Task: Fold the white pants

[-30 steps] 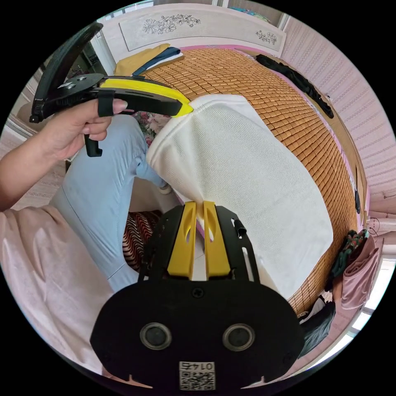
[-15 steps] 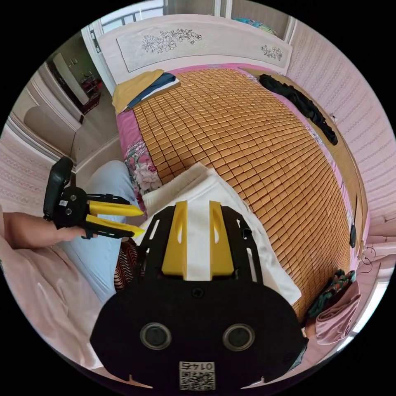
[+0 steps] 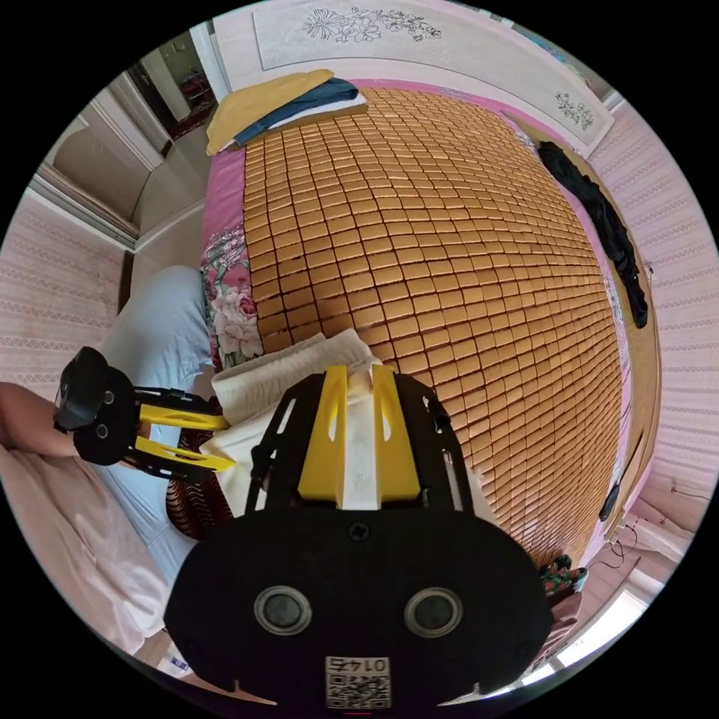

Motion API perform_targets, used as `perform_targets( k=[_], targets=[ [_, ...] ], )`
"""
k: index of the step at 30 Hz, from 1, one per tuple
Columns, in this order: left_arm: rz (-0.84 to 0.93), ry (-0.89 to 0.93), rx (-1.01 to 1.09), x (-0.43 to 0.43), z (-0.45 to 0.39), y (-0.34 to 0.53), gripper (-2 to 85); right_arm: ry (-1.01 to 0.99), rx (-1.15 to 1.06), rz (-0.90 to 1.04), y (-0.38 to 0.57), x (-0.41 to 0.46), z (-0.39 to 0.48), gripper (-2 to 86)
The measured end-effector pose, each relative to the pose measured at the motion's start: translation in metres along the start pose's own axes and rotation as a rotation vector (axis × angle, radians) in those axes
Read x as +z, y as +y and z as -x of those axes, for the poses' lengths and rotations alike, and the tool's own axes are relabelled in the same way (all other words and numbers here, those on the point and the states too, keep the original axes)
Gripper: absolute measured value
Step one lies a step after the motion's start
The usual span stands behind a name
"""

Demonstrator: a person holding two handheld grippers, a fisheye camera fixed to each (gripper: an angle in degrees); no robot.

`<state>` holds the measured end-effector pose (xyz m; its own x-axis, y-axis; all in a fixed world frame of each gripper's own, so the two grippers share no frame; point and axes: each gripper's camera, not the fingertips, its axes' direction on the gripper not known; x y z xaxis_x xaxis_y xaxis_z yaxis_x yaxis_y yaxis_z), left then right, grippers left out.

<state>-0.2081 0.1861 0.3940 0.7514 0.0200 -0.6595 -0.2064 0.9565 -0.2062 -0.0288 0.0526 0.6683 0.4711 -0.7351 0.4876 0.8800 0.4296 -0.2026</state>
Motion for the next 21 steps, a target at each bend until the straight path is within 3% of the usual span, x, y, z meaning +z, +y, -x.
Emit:
perform_targets(
  k=[4,7,14,16,21],
  targets=[
    [0.006,0.023,-0.009,0.009,0.007,-0.001,5.6,-0.036,0.066,0.132,-0.009,0.012,-0.027,13.4],
    [-0.008,0.023,0.003,0.008,0.006,0.002,5.1,-0.23,0.093,0.175,-0.008,0.018,-0.048,10.0],
    [-0.187,0.048,0.156,-0.066,-0.025,0.037,4.8,-0.272,0.042,0.026,0.009,-0.047,-0.067,6.5],
    [-0.244,-0.044,0.13,-0.078,-0.018,0.049,5.1,-0.296,0.075,-0.03,0.003,-0.062,-0.075,7.1],
    [-0.102,-0.172,-0.034,-0.029,0.028,0.045,5.7,-0.221,0.212,-0.014,0.003,-0.051,-0.087,13.0]
  ],
)
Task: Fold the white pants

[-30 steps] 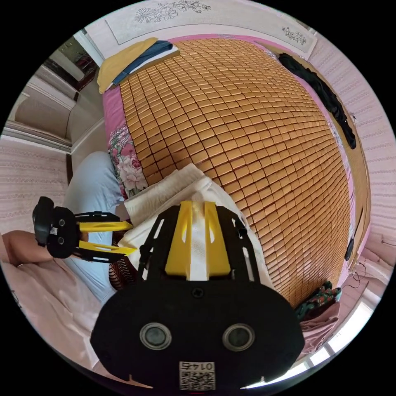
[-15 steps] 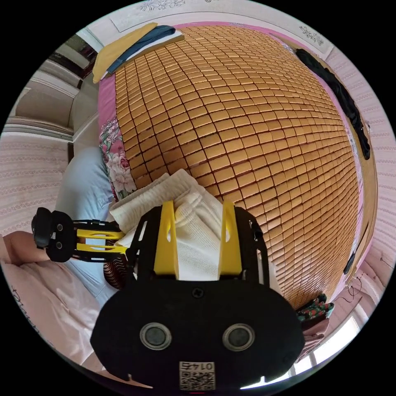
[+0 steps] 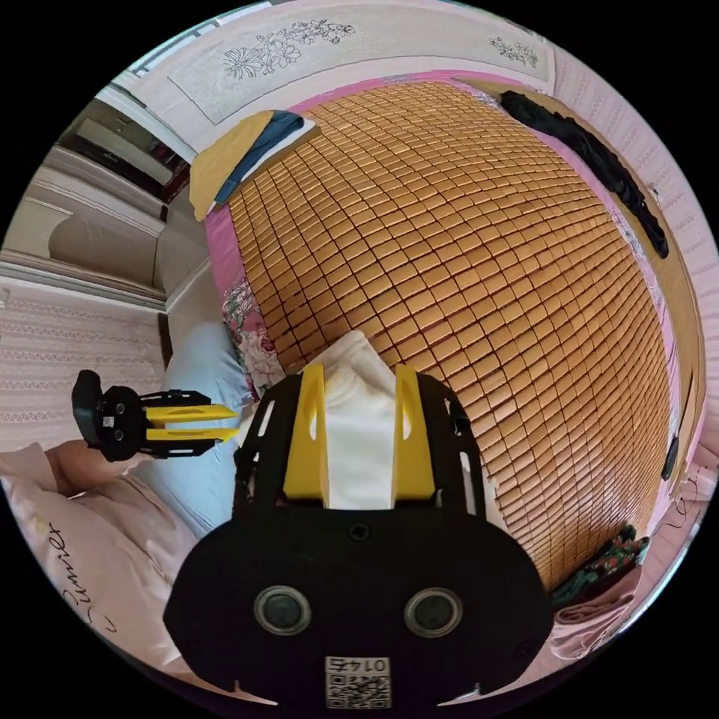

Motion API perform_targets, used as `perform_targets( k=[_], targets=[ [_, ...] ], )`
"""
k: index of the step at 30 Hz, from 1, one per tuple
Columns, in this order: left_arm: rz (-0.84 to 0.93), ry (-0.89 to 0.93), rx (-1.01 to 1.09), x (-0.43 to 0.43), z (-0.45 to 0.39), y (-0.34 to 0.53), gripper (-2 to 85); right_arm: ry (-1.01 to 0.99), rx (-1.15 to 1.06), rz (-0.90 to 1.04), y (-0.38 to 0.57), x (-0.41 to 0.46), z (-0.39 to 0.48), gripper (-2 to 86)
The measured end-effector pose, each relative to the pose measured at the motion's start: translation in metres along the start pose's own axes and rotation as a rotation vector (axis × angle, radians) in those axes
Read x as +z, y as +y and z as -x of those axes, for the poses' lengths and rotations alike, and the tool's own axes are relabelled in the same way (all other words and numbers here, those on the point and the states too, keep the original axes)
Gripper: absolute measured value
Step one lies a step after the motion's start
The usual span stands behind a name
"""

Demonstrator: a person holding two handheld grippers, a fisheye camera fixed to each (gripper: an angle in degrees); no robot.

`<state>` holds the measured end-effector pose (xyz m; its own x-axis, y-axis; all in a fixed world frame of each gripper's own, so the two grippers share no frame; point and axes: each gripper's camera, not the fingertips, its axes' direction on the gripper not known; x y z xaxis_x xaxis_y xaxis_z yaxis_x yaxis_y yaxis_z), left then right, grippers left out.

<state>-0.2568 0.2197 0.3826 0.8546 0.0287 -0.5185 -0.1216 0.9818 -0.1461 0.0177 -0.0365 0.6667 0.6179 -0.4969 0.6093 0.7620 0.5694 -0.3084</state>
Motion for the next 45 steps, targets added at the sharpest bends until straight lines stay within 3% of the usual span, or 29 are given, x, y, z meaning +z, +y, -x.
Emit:
perform_targets(
  k=[3,5,8,14,18,25,30,34,35,40,45],
  targets=[
    [-0.085,-0.008,0.004,-0.02,0.003,0.019,6.0,0.017,0.104,-0.169,0.055,-0.032,-0.017,10.8],
    [-0.109,-0.006,0.046,-0.028,-0.002,0.031,6.0,0.066,0.229,-0.262,0.127,-0.052,-0.034,1.9],
    [-0.129,0.04,0.163,-0.028,-0.027,0.042,4.8,0.06,0.452,-0.308,0.223,-0.048,-0.049,0.4],
    [-0.056,0.178,0.402,0.027,-0.12,0.034,-0.3,0.044,0.63,-0.093,0.3,0.021,-0.04,-0.2],
    [-0.033,0.214,0.579,0.063,-0.2,0.039,-0.9,0.114,0.609,-0.097,0.291,0.006,-0.033,-0.3],
    [-0.017,0.013,0.763,0.138,-0.28,0.06,-1.0,0.072,0.397,-0.233,0.236,-0.038,-0.042,-0.3],
    [0.084,-0.138,0.834,0.197,-0.293,0.069,-1.0,0.13,0.365,-0.13,0.162,-0.038,-0.07,-0.3],
    [0.063,-0.116,0.875,0.225,-0.285,0.08,-1.0,0.155,0.447,0.009,0.126,0.008,-0.091,-0.4],
    [0.058,-0.118,0.887,0.228,-0.285,0.081,-1.0,0.165,0.459,-0.051,0.128,0.005,-0.091,-0.4],
    [0.094,-0.07,0.89,0.24,-0.281,0.07,-1.0,0.069,0.362,0.094,0.114,-0.012,-0.105,-0.7],
    [0.086,-0.121,0.93,0.239,-0.28,0.072,-1.0,0.107,0.36,0.066,0.102,-0.039,-0.117,-0.7]
  ],
)
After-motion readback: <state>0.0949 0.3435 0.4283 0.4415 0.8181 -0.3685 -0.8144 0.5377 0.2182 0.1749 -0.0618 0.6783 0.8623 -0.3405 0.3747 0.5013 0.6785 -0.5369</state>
